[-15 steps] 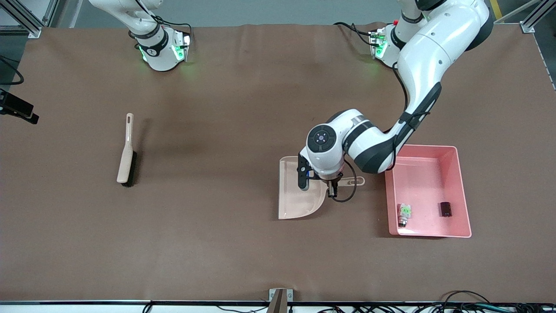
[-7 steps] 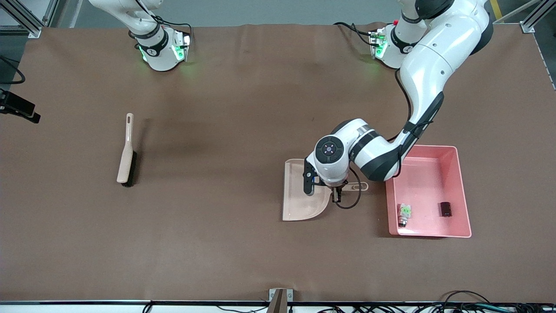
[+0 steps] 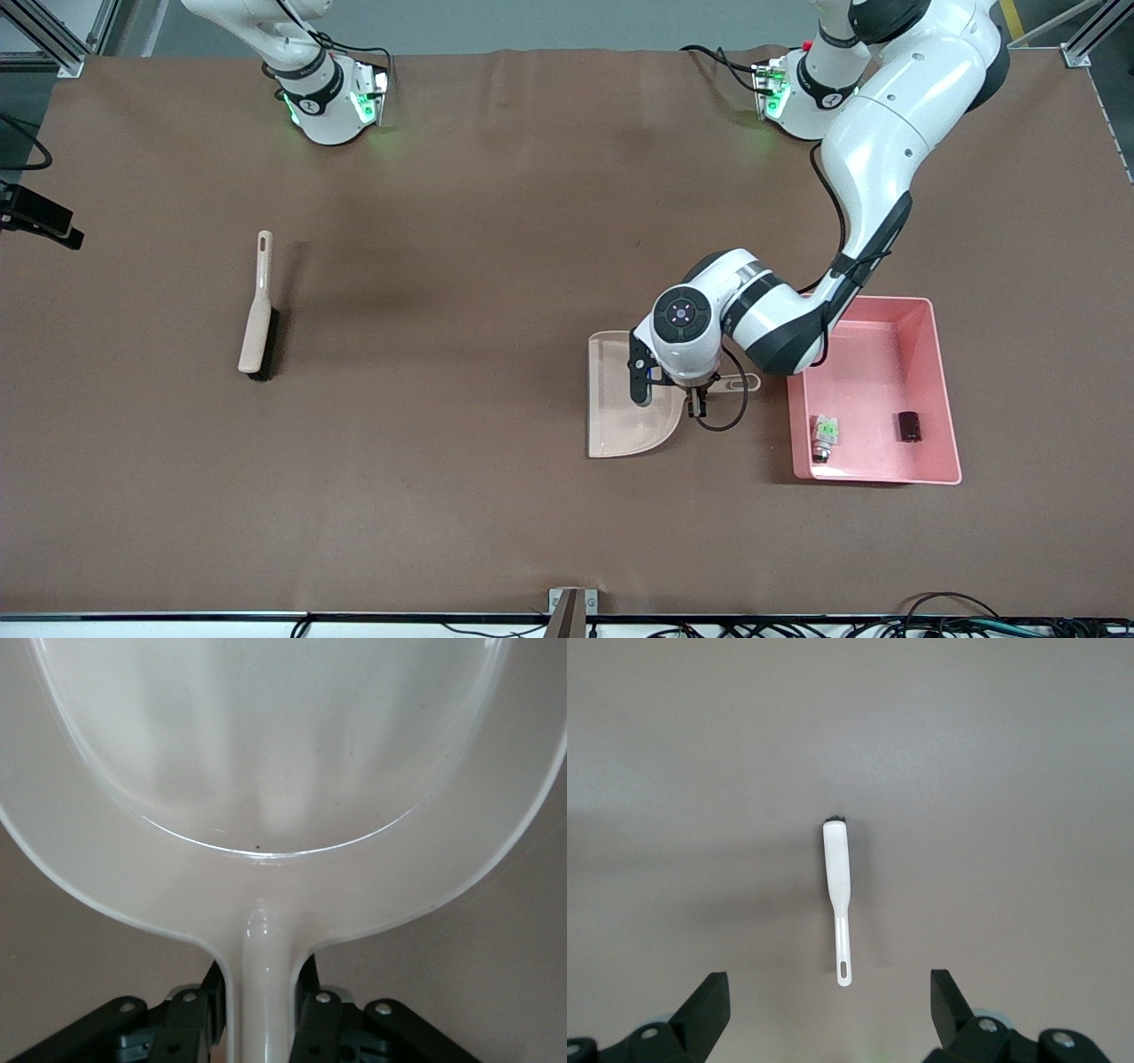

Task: Clean e-waste and dump in bin
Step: 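Lower the dustpan onto the table and open the left gripper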

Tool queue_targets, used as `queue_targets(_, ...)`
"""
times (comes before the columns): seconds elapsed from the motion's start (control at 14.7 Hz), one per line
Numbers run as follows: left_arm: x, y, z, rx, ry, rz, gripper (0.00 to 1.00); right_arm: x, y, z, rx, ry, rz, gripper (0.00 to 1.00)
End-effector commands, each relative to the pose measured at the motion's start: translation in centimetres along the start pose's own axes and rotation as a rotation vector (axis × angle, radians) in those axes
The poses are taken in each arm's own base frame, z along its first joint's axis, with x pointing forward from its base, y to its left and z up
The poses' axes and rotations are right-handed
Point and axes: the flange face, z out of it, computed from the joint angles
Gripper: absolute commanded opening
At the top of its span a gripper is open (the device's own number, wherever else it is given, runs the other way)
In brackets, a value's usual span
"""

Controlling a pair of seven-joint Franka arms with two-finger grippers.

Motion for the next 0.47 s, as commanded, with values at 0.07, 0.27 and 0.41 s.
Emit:
queue_targets(0.07, -0.14, -0.33, 0.02, 0.005, 0.005, 0.045, 0.1, -0.11, -0.26, -0.46, 0.016, 0.003, -0.005, 1.0)
queue_targets(0.27, -0.56, -0.39, 0.51, -0.002, 0.002, 0.076, 0.1, -0.14, -0.26, -0.43, 0.016, 0.0, -0.006, 1.0)
queue_targets(0.41, -0.57, -0.29, 0.68, -0.006, 0.002, 0.077, 0.1, -0.21, -0.26, -0.5, 0.016, 0.0, -0.006, 1.0)
